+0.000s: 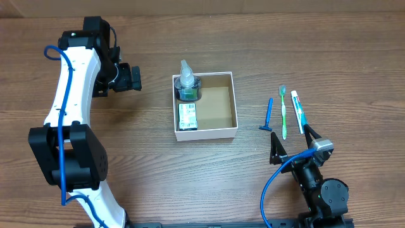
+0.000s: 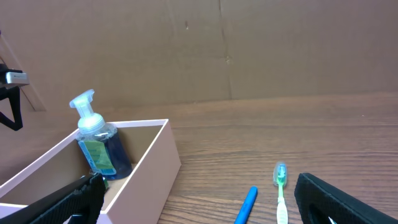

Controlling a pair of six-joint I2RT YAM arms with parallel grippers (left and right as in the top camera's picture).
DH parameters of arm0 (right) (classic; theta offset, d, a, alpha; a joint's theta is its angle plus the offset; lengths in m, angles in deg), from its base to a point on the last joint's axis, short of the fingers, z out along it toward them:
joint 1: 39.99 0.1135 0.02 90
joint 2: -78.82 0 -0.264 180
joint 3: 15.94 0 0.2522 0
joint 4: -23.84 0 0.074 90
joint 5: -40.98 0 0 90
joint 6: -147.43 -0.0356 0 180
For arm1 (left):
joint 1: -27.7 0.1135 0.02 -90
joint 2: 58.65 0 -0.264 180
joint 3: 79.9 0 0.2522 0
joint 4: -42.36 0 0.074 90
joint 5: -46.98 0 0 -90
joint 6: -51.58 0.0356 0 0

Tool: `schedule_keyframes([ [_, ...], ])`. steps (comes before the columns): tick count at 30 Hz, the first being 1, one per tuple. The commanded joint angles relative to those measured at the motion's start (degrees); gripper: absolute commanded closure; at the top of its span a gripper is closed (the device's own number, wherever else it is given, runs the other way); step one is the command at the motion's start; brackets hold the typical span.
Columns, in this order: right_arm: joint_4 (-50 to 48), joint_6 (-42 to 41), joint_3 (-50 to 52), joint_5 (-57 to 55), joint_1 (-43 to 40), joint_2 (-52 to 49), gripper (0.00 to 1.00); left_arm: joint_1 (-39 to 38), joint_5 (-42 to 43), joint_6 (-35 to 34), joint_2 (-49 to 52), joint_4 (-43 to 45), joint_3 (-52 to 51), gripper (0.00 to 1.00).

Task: Pack container

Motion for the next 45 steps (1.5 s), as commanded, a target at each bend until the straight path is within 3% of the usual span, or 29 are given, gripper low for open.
schedule_keyframes([
  [1, -0.28, 0.35, 0.59, -0.33, -0.37, 0.61, 0.00, 0.13, 1.27, 1.27, -1.01, 0.26, -0.20, 0.00],
  [17, -0.35, -0.15, 0.59, 0.46, -0.37, 0.61, 0.00, 0.13, 1.27, 1.27, -1.01, 0.26, -0.20, 0.00],
  [22, -3.52, -7.89, 0.04, 2.12, -0.37, 0.61, 0.00, 0.13, 1.27, 1.27, -1.01, 0.26, -0.20, 0.00],
  [31, 0.31, -7.61, -14.40, -1.49, -0.37, -1.40, 0.00, 0.13, 1.27, 1.27, -1.01, 0.26, -0.20, 0.00],
  [38, 26.67, -7.80, -37.00, -1.60, -0.37, -22.14, 0.00, 0.13, 1.27, 1.27, -1.01, 0.26, -0.20, 0.00],
  [45, 43.47, -7.80, -58.64, 0.83, -0.37, -48.78, 0.00, 0.13, 1.27, 1.27, -1.01, 0.26, -0.20, 0.00],
])
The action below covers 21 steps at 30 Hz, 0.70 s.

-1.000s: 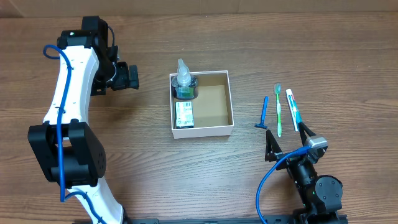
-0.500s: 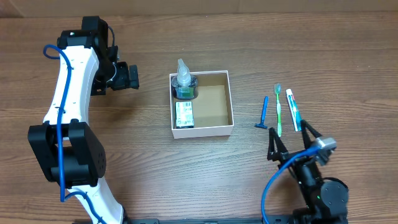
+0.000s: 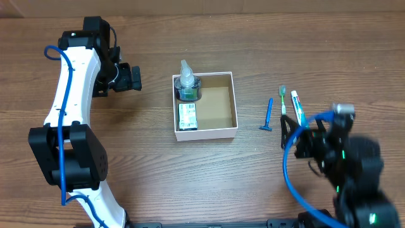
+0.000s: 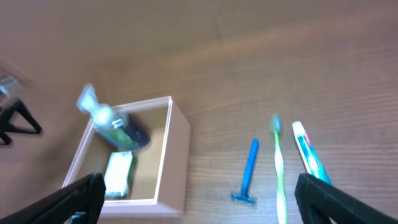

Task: Pack container
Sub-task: 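Move the right gripper over the blue razor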

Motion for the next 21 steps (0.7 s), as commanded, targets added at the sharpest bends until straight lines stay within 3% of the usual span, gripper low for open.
schedule_keyframes([
  [1, 7.69, -0.17, -13.35, 1.79, -0.37, -14.05, 0.00, 0.13, 1.03, 1.27, -1.01, 0.22, -0.17, 0.00],
  [6, 14.14, -0.17, -22.95, 1.77, -0.37, -29.55, 0.00, 0.13, 1.03, 1.27, -1.01, 0.22, -0.17, 0.00],
  [16, 13.79, 0.00, -23.06, 4.04, -0.37, -49.62, 0.00, 0.13, 1.03, 1.27, -1.01, 0.22, -0.17, 0.00],
  [21, 12.00, -0.04, -22.99, 0.76, -0.37, -56.63, 0.21, 0.13, 1.03, 1.27, -1.01, 0.22, -0.17, 0.00],
])
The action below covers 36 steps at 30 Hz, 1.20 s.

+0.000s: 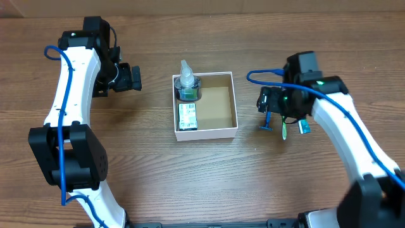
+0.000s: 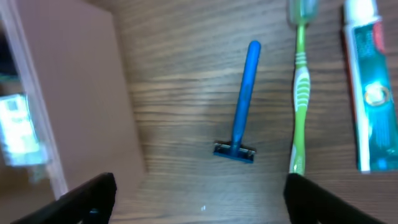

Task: Pack container
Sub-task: 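Move the right gripper over the blue razor, then lower the right gripper and grasp the blue razor handle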

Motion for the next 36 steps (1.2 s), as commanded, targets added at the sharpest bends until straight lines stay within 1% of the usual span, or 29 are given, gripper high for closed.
schedule_keyframes([
  [1, -1.36, -0.07, -1.25, -2.67, -0.37, -3.87, 0.21, 0.13, 1.03, 1.27, -1.01, 0.22, -0.17, 0.00],
  [3, -1.90, -0.42, -1.22, -2.95, -0.35, -5.25, 0.28, 0.13, 1.03, 1.27, -1.01, 0.22, -0.17, 0.00],
  [8, -4.11, -4.46, -0.15, -7.89, -0.37, -5.92, 0.27, 0.13, 1.03, 1.27, -1.01, 0.22, -0.17, 0.00],
  [12, -6.80, -4.46, 1.75, -8.04, -0.35, -5.92, 0.30, 0.13, 1.03, 1.27, -1.01, 0.22, -0.17, 0.00],
  [22, -16.50, -3.91, 9.81, -8.28, -0.31, -5.92, 0.33, 0.13, 1.03, 1.27, -1.01, 0.22, -0.17, 0.00],
  [26, -17.86, -2.49, 11.06, -8.74, -0.24, -5.92, 0.39, 0.13, 1.03, 1.27, -1.01, 0.22, -0.17, 0.00],
  [32, -21.77, -2.51, 13.57, -9.97, 0.94, -6.19, 0.43, 0.13, 1.03, 1.27, -1.01, 0.22, -0.17, 0.00],
  [36, -23.91, -2.54, 14.62, -11.82, 3.43, -6.19, 0.45, 0.13, 1.03, 1.27, -1.01, 0.22, -0.17, 0.00],
])
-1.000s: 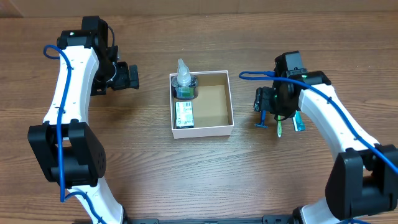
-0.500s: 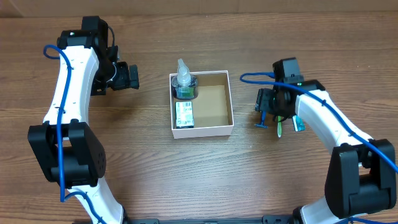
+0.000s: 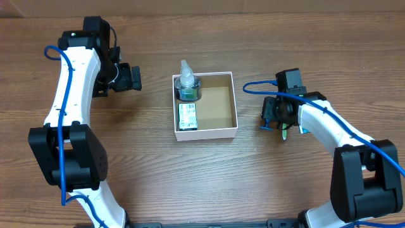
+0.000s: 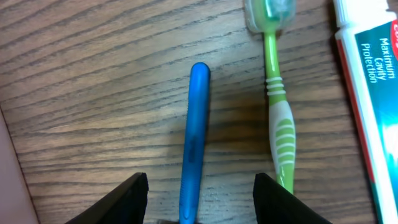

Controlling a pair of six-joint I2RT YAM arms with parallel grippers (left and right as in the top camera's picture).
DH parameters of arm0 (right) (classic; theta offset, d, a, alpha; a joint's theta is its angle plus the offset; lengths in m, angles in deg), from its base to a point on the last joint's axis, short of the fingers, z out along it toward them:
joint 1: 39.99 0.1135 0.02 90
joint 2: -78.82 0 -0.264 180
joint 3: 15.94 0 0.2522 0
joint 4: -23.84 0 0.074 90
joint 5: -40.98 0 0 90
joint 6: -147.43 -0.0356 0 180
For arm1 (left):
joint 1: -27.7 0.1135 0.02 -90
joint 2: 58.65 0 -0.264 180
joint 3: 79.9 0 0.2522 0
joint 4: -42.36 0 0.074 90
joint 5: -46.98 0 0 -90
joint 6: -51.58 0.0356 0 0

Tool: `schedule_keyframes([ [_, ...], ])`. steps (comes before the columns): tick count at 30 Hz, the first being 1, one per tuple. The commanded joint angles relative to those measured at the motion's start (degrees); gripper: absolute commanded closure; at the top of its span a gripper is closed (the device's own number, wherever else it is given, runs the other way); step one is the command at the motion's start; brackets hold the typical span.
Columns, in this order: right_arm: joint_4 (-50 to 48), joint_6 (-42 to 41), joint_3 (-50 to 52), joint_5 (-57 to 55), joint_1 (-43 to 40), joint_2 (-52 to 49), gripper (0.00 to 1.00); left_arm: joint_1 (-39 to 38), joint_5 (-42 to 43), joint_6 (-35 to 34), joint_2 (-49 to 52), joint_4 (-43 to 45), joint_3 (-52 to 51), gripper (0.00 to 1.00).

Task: Pack container
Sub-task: 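Lower the right gripper and grasp the blue razor handle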

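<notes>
A white box (image 3: pixel 232 104) sits mid-table, holding a soap pump bottle (image 3: pixel 187 85) and a small green-and-white packet (image 3: pixel 188 117). To its right lie a blue razor (image 4: pixel 195 134), a green toothbrush (image 4: pixel 280 115) and a toothpaste tube (image 4: pixel 373 87), side by side on the wood. My right gripper (image 4: pixel 199 202) is low over the razor and open, one finger on each side of the blue handle. In the overhead view the right gripper (image 3: pixel 274 113) covers most of the razor. My left gripper (image 3: pixel 130 77) hangs left of the box; its jaws cannot be made out.
The box's right half is bare brown floor (image 3: pixel 218 104). The toothbrush lies close beside the razor, just inside my right finger (image 4: pixel 292 199). The box's corner (image 4: pixel 5 180) shows at the left edge of the wrist view.
My right gripper has come down closer to the table and now straddles the razor's handle. The razor, toothbrush and toothpaste lie where they were. The left arm has not moved.
My right arm was folded low at the table's front right, its camera facing the box. Then it was raised and reaching forward, then above the three toiletries, and now low around the razor. The box's contents and the left arm stayed unchanged.
</notes>
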Motion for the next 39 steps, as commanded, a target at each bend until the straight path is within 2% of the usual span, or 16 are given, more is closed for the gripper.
schedule_keyframes([
  [1, -1.38, 0.31, 1.05, -3.74, 3.34, 0.00, 0.45, 0.13, 1.03, 1.27, -1.01, 0.22, -0.17, 0.00],
  [9, -1.73, -1.64, 1.05, -12.17, 7.23, -0.52, 0.45, 0.13, 1.03, 1.27, -1.01, 0.22, -0.17, 0.00],
  [26, -3.85, -6.54, 1.05, -9.79, 6.19, -5.14, 0.45, 0.13, 1.03, 1.27, -1.01, 0.22, -0.17, 0.00],
  [27, -3.89, -6.54, 1.05, -9.60, 6.16, -5.14, 0.47, 0.13, 1.03, 1.27, -1.01, 0.22, -0.17, 0.00],
  [29, -3.69, -6.84, 1.05, -9.18, 6.14, -5.14, 0.58, 0.13, 1.03, 1.27, -1.01, 0.22, -0.17, 0.00],
  [31, -3.50, -7.65, 1.05, -9.18, 6.14, -5.14, 0.65, 0.13, 1.03, 1.27, -1.01, 0.22, -0.17, 0.00],
  [39, -2.38, -7.76, 1.01, -9.44, 5.79, -5.11, 0.77, 0.13, 1.03, 1.27, -1.01, 0.22, -0.17, 0.00],
])
